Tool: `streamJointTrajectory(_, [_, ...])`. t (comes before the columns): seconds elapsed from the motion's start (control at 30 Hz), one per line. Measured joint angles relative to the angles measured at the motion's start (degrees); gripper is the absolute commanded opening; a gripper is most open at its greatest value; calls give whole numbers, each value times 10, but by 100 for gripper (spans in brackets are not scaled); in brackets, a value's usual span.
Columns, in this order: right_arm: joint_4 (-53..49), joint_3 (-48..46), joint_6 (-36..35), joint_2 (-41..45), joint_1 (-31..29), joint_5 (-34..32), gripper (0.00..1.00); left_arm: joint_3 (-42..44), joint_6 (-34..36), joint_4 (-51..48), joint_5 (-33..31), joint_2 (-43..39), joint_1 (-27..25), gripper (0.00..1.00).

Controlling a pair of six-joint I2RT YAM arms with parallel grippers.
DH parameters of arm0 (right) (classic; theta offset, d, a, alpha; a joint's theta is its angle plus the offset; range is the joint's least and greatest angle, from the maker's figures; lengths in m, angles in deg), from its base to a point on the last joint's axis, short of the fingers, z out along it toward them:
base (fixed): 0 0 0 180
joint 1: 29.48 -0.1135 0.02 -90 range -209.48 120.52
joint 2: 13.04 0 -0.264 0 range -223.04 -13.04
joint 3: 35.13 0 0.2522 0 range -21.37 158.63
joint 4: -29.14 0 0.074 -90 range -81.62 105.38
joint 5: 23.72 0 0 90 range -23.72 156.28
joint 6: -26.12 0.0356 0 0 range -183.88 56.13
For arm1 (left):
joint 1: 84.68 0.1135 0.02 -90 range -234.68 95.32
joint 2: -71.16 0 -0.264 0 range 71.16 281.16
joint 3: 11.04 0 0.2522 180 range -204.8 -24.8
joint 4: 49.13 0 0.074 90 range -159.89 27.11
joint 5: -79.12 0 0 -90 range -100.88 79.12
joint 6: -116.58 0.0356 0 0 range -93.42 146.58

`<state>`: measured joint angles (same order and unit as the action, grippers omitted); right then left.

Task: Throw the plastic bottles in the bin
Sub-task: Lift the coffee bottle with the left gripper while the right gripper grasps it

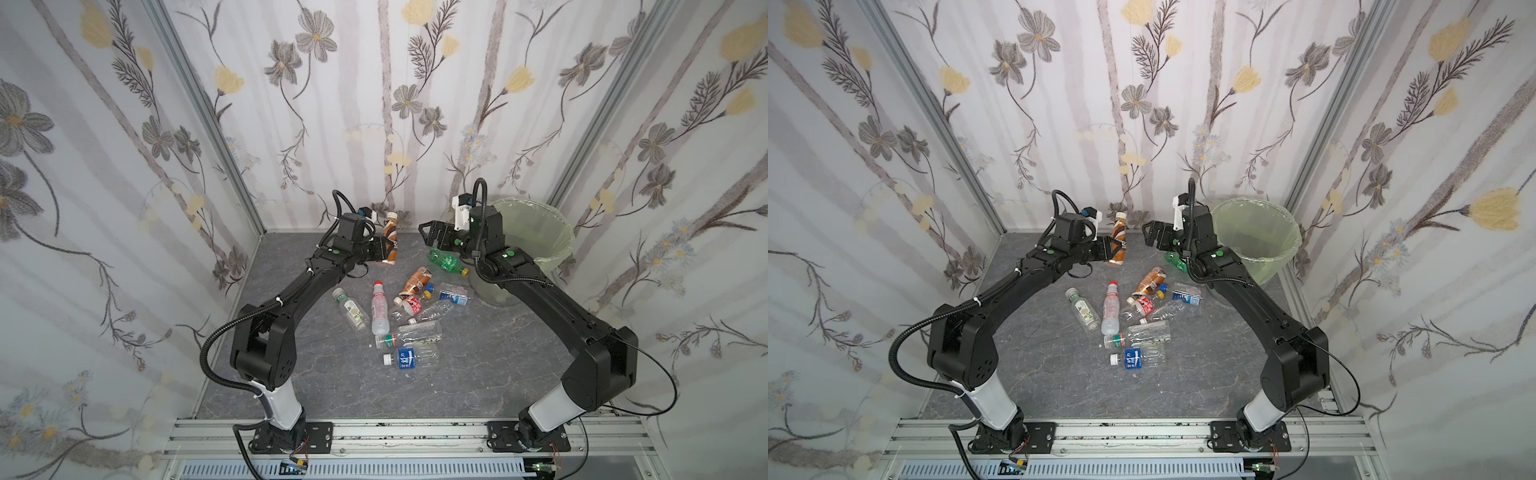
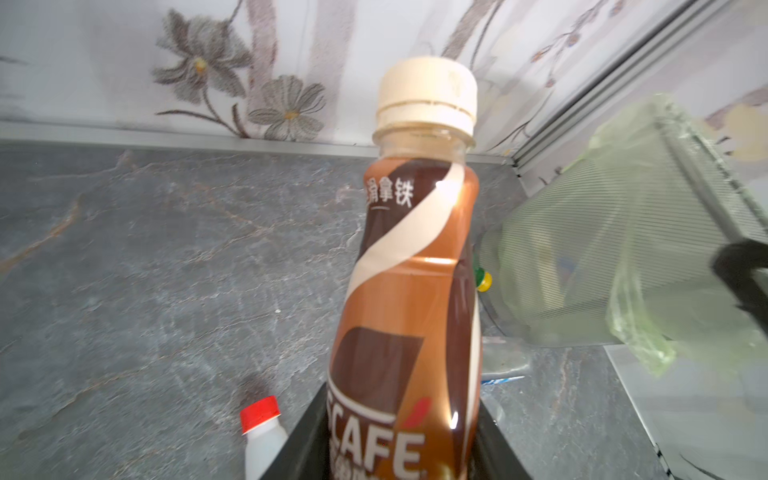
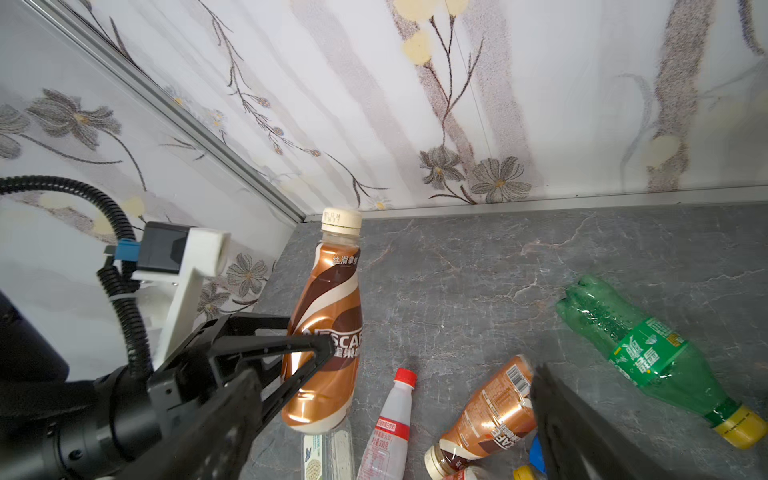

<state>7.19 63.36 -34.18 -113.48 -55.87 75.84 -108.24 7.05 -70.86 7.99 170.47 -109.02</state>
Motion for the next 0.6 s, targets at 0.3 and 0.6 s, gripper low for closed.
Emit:
streamJointTrajectory(0.3, [29,-2,30,-23,-2,37,97,24,-9,50,23,-12,-39,41])
streamJointTrajectory(0.6, [40,9,50,-53,-5,53,82,25,-17,64,31,-19,-61,42])
